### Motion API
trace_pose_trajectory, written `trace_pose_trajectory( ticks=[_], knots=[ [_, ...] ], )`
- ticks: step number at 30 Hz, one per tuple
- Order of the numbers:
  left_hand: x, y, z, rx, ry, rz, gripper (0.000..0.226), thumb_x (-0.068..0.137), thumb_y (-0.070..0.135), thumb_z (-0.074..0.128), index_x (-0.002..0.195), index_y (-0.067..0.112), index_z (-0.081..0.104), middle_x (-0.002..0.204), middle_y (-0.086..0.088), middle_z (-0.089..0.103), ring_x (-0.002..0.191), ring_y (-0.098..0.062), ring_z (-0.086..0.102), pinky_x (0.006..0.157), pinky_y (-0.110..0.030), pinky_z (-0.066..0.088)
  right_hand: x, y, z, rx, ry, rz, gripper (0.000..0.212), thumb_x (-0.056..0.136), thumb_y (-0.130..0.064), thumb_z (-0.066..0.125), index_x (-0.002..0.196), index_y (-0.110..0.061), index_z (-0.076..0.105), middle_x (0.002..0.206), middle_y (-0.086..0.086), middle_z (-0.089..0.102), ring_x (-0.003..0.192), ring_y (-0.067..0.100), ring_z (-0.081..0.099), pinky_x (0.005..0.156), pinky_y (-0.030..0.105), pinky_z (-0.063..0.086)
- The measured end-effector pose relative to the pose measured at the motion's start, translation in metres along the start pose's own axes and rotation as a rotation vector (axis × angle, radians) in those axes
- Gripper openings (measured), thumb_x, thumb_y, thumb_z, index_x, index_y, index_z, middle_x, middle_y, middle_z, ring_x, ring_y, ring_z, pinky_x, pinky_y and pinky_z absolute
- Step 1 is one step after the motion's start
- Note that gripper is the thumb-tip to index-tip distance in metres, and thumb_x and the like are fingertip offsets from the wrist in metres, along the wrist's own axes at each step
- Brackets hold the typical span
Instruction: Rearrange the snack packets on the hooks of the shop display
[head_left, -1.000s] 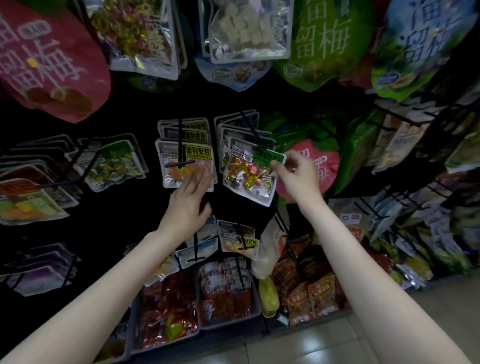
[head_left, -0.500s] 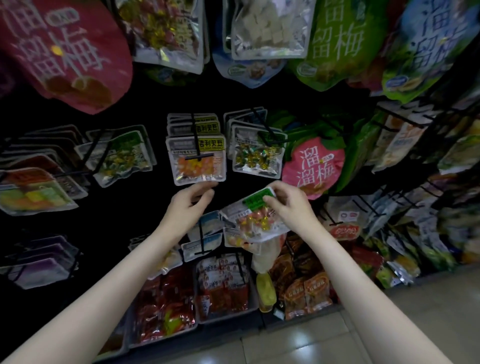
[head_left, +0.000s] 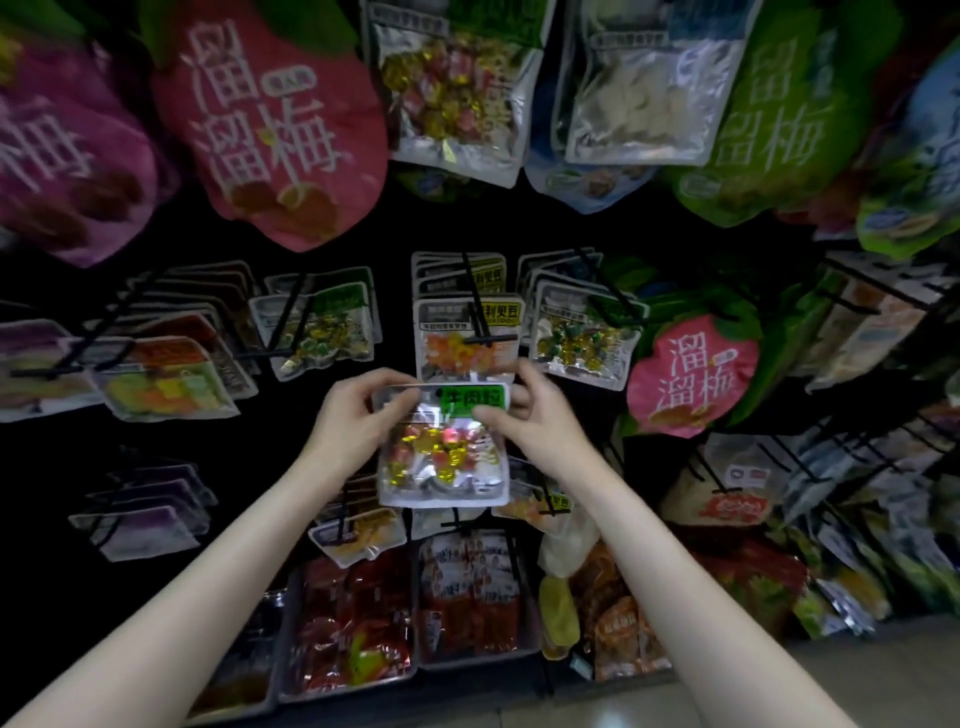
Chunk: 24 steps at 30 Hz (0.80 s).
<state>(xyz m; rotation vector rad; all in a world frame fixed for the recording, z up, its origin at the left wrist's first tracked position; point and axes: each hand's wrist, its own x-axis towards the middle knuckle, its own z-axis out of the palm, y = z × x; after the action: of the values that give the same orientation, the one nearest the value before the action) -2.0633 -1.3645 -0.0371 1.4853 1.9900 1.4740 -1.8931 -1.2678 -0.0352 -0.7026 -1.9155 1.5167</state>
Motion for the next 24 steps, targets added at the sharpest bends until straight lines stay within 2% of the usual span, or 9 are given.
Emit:
trace_pose_trajectory(
  ticks=[3, 5, 7, 9, 12, 14, 18, 21, 24],
  knots=[
    [-0.006, -0.019, -0.027, -0.089, 0.249, -0.152, 0.003, 0.089, 0.011, 0.060, 0.089, 0.012, 0.063, 0.077, 0.011, 0.059, 0.071, 0.002, 0.052, 0.057, -0.003, 0.038, 0.013, -0.010, 0.045, -0.110, -0.073, -0.092, 0.051, 0.085, -0.009, 0.065, 0.123, -0.032, 0.041, 0.121, -0.004, 0.055, 0.097, 0.011, 0.061, 0.084, 0.024, 0.052],
    [-0.009, -0.033, -0.051, -0.150, 0.382, -0.220, 0.004, 0.090, 0.012, 0.058, 0.093, 0.012, 0.061, 0.077, 0.008, 0.058, 0.071, -0.004, 0.051, 0.054, -0.002, 0.037, 0.026, -0.017, 0.072, -0.202, -0.124, -0.152, 0.048, 0.089, -0.007, 0.060, 0.129, -0.029, 0.044, 0.126, -0.002, 0.051, 0.093, 0.011, 0.059, 0.080, 0.019, 0.051],
    [-0.011, -0.042, -0.072, -0.109, 0.436, -0.210, 0.004, 0.091, 0.014, 0.058, 0.093, 0.014, 0.061, 0.079, 0.009, 0.058, 0.074, -0.003, 0.051, 0.057, -0.002, 0.037, 0.038, -0.021, 0.093, -0.269, -0.156, -0.202, 0.044, 0.092, -0.005, 0.055, 0.130, -0.025, 0.050, 0.132, 0.002, 0.048, 0.102, 0.014, 0.055, 0.085, 0.014, 0.045],
    [-0.011, -0.043, -0.085, -0.080, 0.442, -0.188, 0.004, 0.090, 0.014, 0.058, 0.093, 0.014, 0.061, 0.081, 0.011, 0.057, 0.075, 0.002, 0.050, 0.058, -0.001, 0.037, 0.047, -0.020, 0.107, -0.310, -0.164, -0.220, 0.043, 0.094, -0.004, 0.051, 0.133, -0.023, 0.050, 0.132, 0.003, 0.046, 0.116, 0.017, 0.047, 0.097, 0.020, 0.039],
    [-0.006, -0.041, -0.088, -0.043, 0.404, -0.168, 0.004, 0.090, 0.013, 0.058, 0.094, 0.013, 0.059, 0.081, 0.012, 0.056, 0.071, 0.005, 0.051, 0.058, -0.001, 0.037, 0.050, -0.012, 0.115, -0.347, -0.108, -0.219, 0.044, 0.094, -0.004, 0.048, 0.135, -0.020, 0.049, 0.113, -0.002, 0.043, 0.101, 0.007, 0.045, 0.086, 0.009, 0.032],
    [-0.002, -0.040, -0.084, -0.041, 0.363, -0.155, 0.002, 0.091, 0.014, 0.058, 0.090, 0.015, 0.059, 0.080, 0.012, 0.057, 0.068, 0.011, 0.053, 0.058, -0.001, 0.037, 0.049, -0.007, 0.113, -0.343, -0.058, -0.207, 0.044, 0.094, -0.003, 0.049, 0.134, -0.020, 0.050, 0.107, -0.003, 0.044, 0.087, 0.000, 0.045, 0.078, 0.003, 0.033],
    [-0.005, -0.037, -0.078, -0.058, 0.262, -0.102, 0.018, 0.089, 0.015, 0.060, 0.078, 0.029, 0.058, 0.080, 0.014, 0.059, 0.071, 0.017, 0.055, 0.064, -0.004, 0.040, 0.042, -0.005, 0.098, -0.337, -0.030, -0.208, 0.038, 0.091, 0.000, 0.051, 0.120, -0.024, 0.056, 0.113, -0.002, 0.048, 0.089, -0.001, 0.045, 0.077, -0.004, 0.031],
    [-0.013, -0.039, -0.081, -0.040, 0.240, -0.038, 0.019, 0.088, 0.012, 0.060, 0.080, 0.029, 0.060, 0.079, 0.019, 0.063, 0.078, 0.014, 0.056, 0.070, -0.005, 0.041, 0.035, -0.009, 0.094, -0.341, -0.073, -0.247, 0.037, 0.090, -0.001, 0.051, 0.115, -0.028, 0.055, 0.109, -0.008, 0.048, 0.088, -0.003, 0.045, 0.080, 0.001, 0.033],
    [-0.012, -0.036, -0.086, -0.034, 0.328, -0.010, 0.007, 0.089, 0.011, 0.060, 0.084, 0.015, 0.062, 0.073, 0.018, 0.060, 0.073, 0.015, 0.054, 0.064, -0.003, 0.039, 0.041, -0.013, 0.100, -0.347, -0.059, -0.293, 0.038, 0.092, -0.002, 0.050, 0.120, -0.027, 0.055, 0.102, -0.018, 0.041, 0.083, -0.004, 0.046, 0.078, 0.008, 0.038]
  ],
)
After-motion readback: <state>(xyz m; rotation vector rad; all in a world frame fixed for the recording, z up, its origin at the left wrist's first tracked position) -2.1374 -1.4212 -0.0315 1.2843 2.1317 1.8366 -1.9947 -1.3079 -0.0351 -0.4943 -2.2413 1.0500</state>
